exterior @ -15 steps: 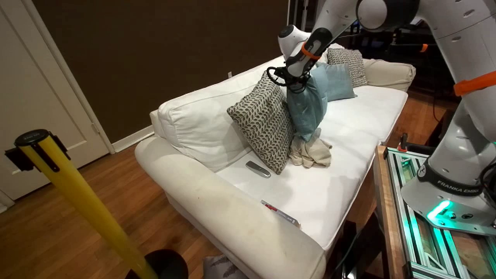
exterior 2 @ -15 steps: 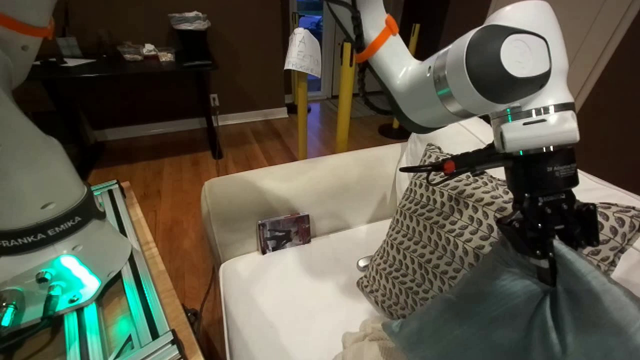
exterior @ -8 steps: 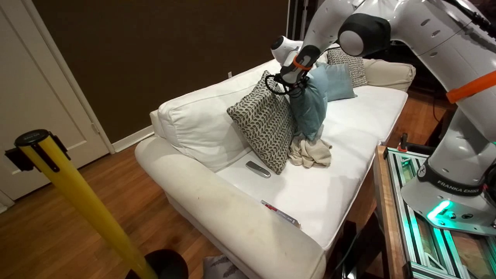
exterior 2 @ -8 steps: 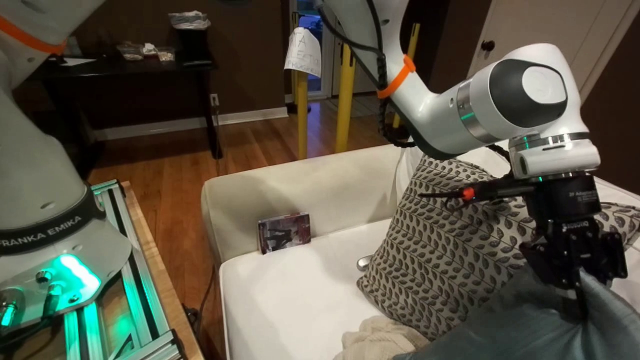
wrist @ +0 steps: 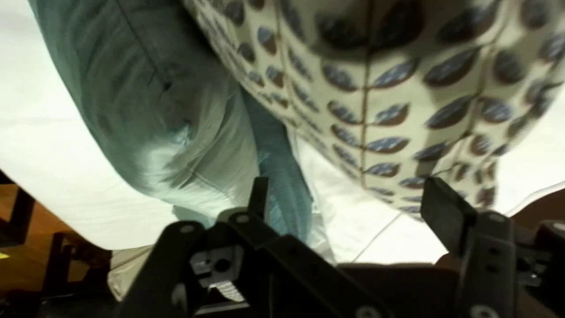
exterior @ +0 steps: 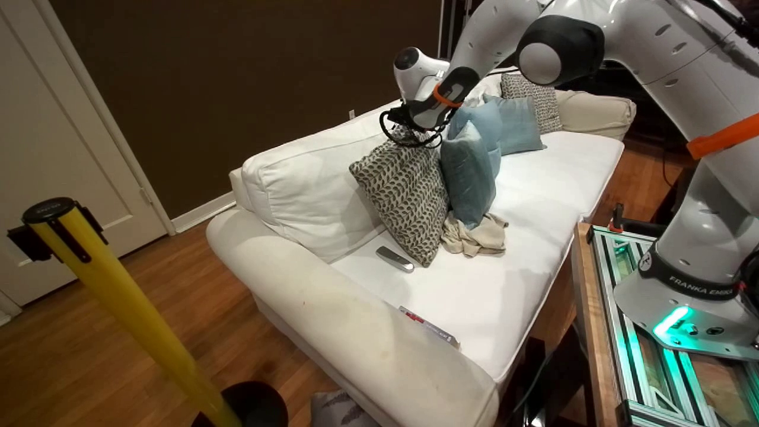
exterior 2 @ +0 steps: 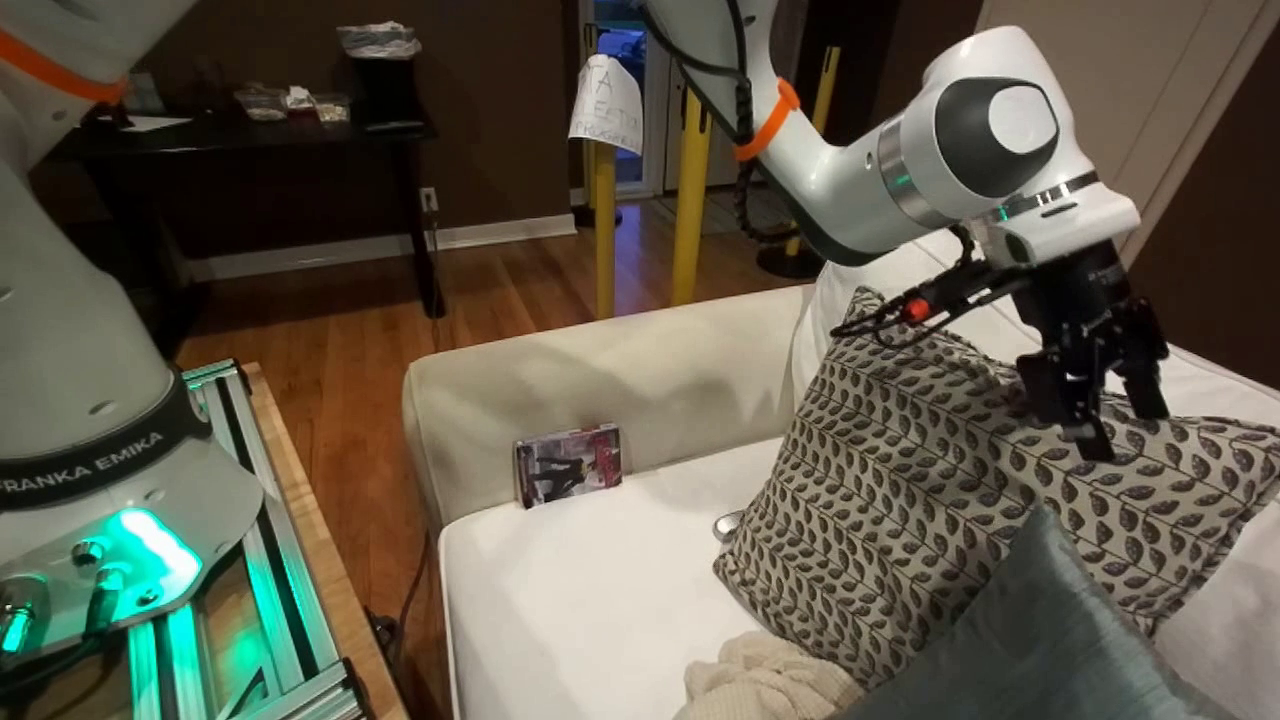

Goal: Move the blue pillow on the left to the right

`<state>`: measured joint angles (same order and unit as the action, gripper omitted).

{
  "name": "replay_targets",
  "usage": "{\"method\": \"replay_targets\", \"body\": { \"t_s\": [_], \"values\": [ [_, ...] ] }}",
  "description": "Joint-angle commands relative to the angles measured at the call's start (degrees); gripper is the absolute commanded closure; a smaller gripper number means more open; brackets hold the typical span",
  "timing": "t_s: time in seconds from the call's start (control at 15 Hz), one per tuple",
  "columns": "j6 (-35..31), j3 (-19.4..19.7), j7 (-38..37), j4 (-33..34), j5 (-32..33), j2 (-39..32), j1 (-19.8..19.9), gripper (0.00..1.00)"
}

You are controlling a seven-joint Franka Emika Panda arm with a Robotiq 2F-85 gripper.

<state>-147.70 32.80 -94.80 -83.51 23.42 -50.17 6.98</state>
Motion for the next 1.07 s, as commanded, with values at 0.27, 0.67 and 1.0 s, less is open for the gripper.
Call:
{"method": "replay_targets", "body": {
  "t_s": [0.27,0.67,1.0],
  "values": [
    [-0.8,-7.6,16.7,-21.5,0.7,18.6,-6.7,0.00],
    [2.1,-13.9,30.9,-32.9,-0.5,30.2,-8.7,0.00],
    [1.4,-17.6,33.5,-33.2,-0.9,29.2,-9.1,0.00]
  ]
}}
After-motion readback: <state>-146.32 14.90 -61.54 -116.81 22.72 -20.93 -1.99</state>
